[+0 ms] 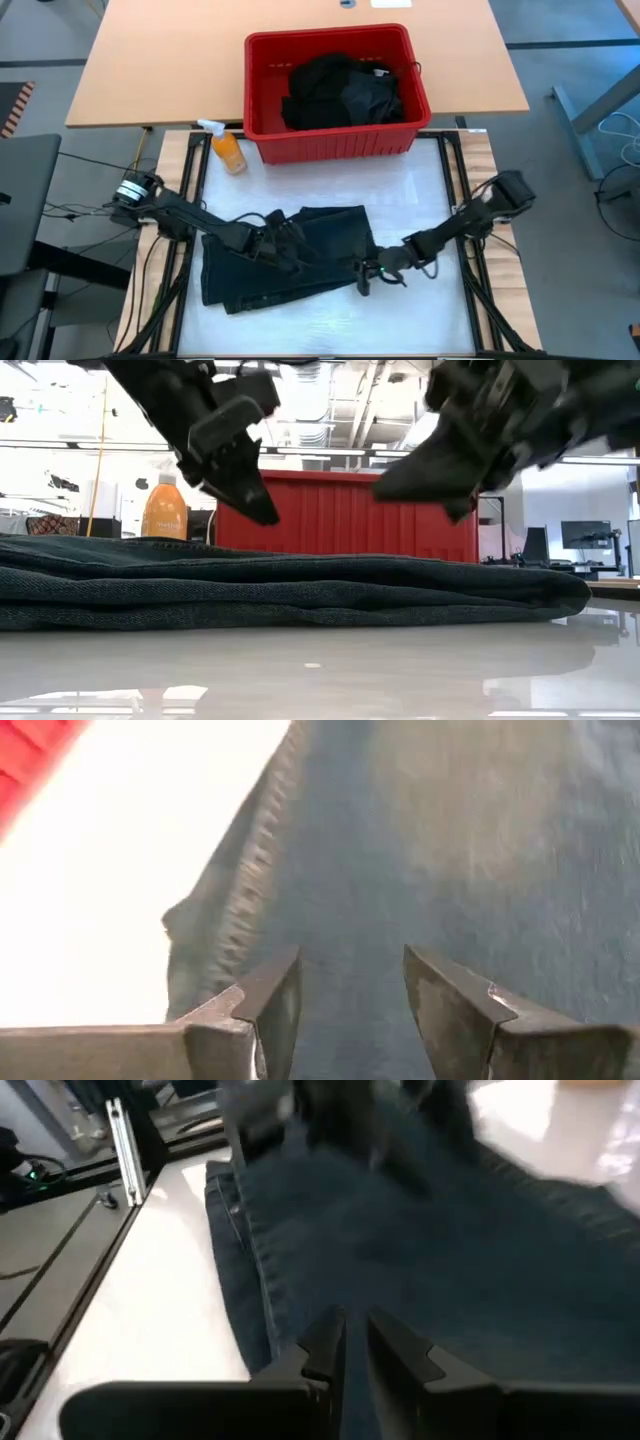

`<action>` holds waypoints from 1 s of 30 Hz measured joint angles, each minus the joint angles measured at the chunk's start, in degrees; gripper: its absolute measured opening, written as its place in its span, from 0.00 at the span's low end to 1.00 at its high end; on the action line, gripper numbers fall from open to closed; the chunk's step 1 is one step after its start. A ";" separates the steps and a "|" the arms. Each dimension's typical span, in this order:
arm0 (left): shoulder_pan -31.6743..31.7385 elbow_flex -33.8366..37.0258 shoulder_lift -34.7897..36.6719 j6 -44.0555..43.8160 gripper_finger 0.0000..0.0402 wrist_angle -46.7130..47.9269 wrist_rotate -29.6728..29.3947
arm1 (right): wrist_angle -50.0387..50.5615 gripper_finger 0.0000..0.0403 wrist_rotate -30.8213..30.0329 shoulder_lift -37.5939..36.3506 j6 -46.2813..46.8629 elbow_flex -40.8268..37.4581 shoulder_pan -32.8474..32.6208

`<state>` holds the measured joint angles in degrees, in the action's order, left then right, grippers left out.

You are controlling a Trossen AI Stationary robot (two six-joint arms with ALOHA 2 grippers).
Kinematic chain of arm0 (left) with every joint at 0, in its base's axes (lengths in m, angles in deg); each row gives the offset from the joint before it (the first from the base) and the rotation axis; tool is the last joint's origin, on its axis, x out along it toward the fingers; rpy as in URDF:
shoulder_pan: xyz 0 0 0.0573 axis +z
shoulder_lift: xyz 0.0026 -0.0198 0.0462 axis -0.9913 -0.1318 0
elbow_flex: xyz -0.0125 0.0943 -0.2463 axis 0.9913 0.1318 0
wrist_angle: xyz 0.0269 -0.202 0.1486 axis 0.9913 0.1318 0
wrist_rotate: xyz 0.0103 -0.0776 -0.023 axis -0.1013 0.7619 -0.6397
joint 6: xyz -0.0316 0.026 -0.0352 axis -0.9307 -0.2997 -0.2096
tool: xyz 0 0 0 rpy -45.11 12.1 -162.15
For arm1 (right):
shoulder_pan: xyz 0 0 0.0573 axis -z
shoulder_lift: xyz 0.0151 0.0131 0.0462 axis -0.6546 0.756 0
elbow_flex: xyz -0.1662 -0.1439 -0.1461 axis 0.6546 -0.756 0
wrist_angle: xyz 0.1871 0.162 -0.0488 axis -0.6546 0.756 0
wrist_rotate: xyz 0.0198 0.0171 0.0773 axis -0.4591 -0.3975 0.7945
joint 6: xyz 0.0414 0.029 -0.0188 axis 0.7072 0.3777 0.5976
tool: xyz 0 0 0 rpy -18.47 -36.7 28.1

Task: Fold Laundry from Bin
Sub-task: Fold the dark blue pants

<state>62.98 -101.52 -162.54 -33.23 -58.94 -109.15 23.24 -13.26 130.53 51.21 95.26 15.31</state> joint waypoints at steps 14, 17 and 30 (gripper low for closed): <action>-8.84 -0.02 -7.36 6.95 0.41 -29.23 -6.75 | -0.55 0.17 8.48 13.26 1.31 5.36 1.14; -10.24 -0.04 -11.00 9.77 0.41 -36.18 -5.40 | 2.82 0.17 8.84 8.44 -0.61 5.37 1.83; -12.38 -0.02 -23.57 2.55 0.41 -40.29 -10.23 | 7.52 0.17 2.53 5.34 -6.66 5.41 10.57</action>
<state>50.59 -101.54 -186.11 -30.68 -99.23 -119.38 30.77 -10.73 135.87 44.55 100.67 25.88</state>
